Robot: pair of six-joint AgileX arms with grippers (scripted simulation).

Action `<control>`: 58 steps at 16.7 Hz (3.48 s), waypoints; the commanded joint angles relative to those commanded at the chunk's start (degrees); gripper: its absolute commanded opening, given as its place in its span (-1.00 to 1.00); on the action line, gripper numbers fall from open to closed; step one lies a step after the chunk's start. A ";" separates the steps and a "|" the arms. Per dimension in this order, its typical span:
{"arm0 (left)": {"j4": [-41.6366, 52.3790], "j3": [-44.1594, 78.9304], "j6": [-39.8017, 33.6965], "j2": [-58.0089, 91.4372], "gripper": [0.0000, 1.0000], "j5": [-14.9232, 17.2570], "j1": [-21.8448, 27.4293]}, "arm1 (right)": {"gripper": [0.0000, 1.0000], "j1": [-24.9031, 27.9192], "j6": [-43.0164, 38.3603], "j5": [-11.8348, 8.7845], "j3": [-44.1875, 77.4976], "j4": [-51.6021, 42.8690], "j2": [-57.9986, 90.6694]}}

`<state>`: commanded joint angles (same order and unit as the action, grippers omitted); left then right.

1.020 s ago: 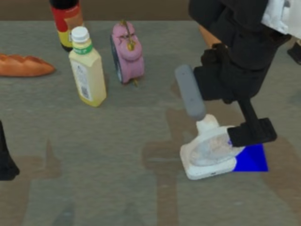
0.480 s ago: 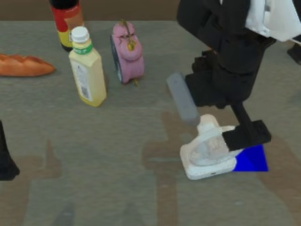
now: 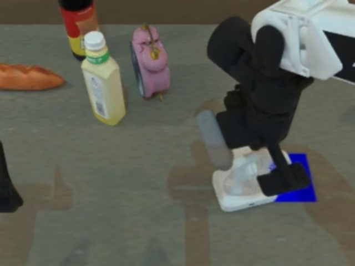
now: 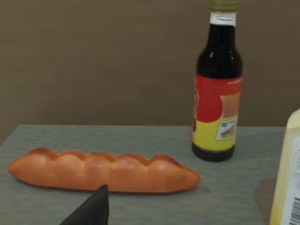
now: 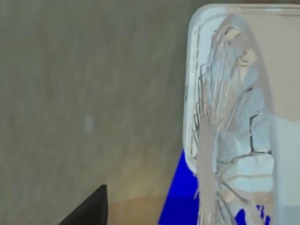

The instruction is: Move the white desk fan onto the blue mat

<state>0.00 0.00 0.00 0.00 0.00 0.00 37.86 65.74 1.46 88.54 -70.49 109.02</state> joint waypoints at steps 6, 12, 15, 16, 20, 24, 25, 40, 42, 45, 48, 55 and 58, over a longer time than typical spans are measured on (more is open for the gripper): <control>0.00 0.00 0.00 0.00 1.00 0.00 0.00 | 0.40 0.00 0.00 0.00 0.00 0.00 0.00; 0.00 0.00 0.00 0.00 1.00 0.00 0.00 | -0.51 0.00 0.00 0.00 0.00 0.00 0.00; 0.00 0.00 0.00 0.00 1.00 0.00 0.00 | -0.96 0.00 0.00 0.00 0.00 0.00 0.00; 0.00 0.00 0.00 0.00 1.00 0.00 0.00 | -1.00 0.00 0.00 0.00 0.00 0.00 0.00; 0.00 0.00 0.00 0.00 1.00 0.00 0.00 | -1.00 0.00 0.00 0.00 0.00 0.00 0.00; 0.00 0.00 0.00 0.00 1.00 0.00 0.00 | -1.00 -0.07 -0.05 0.01 0.12 0.00 -0.17; 0.00 0.00 0.00 0.00 1.00 0.00 0.00 | -1.00 -0.04 -0.01 0.02 0.31 -0.20 -0.15; 0.00 0.00 0.00 0.00 1.00 0.00 0.00 | -1.00 -2.08 -0.27 -0.18 11.04 -11.77 -0.63; 0.00 0.00 0.00 0.00 1.00 0.00 0.00 | -1.00 -5.52 -0.74 -0.50 11.04 -12.66 -1.25; 0.00 0.00 0.00 0.00 1.00 0.00 0.00 | -1.00 -10.95 -1.39 -1.06 11.03 -14.12 -2.14; 0.00 0.00 0.00 0.00 1.00 0.00 0.00 | -1.00 -12.50 -1.61 -1.26 11.08 -14.55 -2.48; 0.00 0.00 0.00 0.00 1.00 0.00 0.00 | -1.00 -12.55 -1.57 -1.18 5.97 -9.37 -2.36; 0.00 0.00 0.00 0.00 1.00 0.00 0.00 | -1.00 -12.67 -1.44 -1.25 3.25 -6.65 -2.42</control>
<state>0.00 0.00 0.00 0.00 0.00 0.00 25.19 64.30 0.20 91.79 -77.14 106.60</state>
